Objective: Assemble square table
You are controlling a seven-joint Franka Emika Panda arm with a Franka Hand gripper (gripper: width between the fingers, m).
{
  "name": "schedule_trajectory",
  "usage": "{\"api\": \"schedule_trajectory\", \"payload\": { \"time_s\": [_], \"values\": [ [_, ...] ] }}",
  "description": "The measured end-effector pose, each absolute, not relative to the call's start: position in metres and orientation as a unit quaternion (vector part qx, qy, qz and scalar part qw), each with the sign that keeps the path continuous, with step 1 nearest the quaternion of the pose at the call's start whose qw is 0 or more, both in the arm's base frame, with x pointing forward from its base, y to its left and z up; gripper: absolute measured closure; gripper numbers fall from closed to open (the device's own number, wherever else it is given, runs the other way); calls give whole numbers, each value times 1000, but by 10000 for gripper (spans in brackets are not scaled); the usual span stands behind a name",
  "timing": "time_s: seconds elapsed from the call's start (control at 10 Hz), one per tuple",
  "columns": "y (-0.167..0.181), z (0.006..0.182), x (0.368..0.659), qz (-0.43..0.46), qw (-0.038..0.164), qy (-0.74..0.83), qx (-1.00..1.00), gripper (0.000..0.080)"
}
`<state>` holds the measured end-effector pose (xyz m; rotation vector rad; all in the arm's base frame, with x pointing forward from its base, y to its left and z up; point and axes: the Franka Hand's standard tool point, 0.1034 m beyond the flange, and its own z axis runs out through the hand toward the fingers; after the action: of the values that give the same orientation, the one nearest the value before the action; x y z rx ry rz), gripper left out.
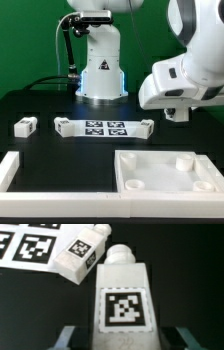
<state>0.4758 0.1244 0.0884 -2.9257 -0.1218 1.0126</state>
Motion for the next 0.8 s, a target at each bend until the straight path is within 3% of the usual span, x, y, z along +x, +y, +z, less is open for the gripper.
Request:
{"api": "schedule_trajectory", "payload": {
  "time_s": [0.3,0.4,0.8],
  "values": [
    [107,132,550,243,47,-58,-967,508],
    [106,135,564,204,48,-55,-976,508],
    [104,132,572,62,46,-48,-996,508]
  ]
}}
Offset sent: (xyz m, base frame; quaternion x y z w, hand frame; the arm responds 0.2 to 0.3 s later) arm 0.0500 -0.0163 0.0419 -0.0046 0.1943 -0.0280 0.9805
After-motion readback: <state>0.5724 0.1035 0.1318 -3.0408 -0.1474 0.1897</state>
